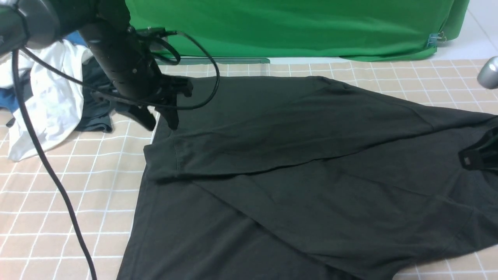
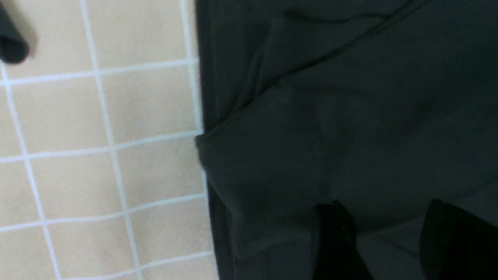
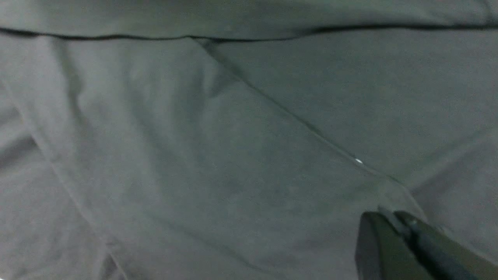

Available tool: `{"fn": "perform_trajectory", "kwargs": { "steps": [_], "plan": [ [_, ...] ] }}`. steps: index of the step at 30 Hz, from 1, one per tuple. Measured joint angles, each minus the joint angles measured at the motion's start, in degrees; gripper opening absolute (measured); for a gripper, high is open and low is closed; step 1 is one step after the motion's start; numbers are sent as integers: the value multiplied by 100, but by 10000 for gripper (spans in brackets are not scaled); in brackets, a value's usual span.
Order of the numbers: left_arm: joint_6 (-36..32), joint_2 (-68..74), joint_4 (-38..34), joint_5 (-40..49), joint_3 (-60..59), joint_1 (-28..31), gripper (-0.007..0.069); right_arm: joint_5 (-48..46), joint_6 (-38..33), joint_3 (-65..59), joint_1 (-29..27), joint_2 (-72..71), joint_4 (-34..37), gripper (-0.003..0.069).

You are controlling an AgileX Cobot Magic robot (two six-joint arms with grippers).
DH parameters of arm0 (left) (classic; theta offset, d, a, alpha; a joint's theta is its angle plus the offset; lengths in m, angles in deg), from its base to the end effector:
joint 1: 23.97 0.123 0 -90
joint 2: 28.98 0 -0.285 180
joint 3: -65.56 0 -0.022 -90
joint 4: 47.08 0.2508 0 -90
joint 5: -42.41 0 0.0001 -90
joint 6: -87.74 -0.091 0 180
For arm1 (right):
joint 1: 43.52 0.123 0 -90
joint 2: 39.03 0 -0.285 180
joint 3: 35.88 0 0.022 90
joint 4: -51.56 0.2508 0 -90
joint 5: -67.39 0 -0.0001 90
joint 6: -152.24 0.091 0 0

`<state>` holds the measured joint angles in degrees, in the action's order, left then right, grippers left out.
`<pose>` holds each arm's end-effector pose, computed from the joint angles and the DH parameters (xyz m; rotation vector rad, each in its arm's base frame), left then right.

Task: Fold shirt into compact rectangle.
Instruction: 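Fold the left side of the dark shirt inward over its body with the left gripper, then grasp the near edge of the shirt at its hem and shoulder corners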

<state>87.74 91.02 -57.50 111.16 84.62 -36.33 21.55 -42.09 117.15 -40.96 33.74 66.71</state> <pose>0.3966 -0.1026 0.2556 0.2446 2.9582 -0.2883 0.2172 0.0268 0.3016 -0.2119 2.5048 0.2300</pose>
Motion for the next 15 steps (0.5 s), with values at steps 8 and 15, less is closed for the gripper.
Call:
{"fn": "perform_trajectory", "kwargs": {
  "steps": [8,15],
  "plan": [
    [-47,141,379,-342,-483,-658,27,-925,60,135,-669,133,-176,36],
    [75,529,605,-993,-1057,-641,17,-1374,136,135,-1503,489,-326,46]
  ]
}}
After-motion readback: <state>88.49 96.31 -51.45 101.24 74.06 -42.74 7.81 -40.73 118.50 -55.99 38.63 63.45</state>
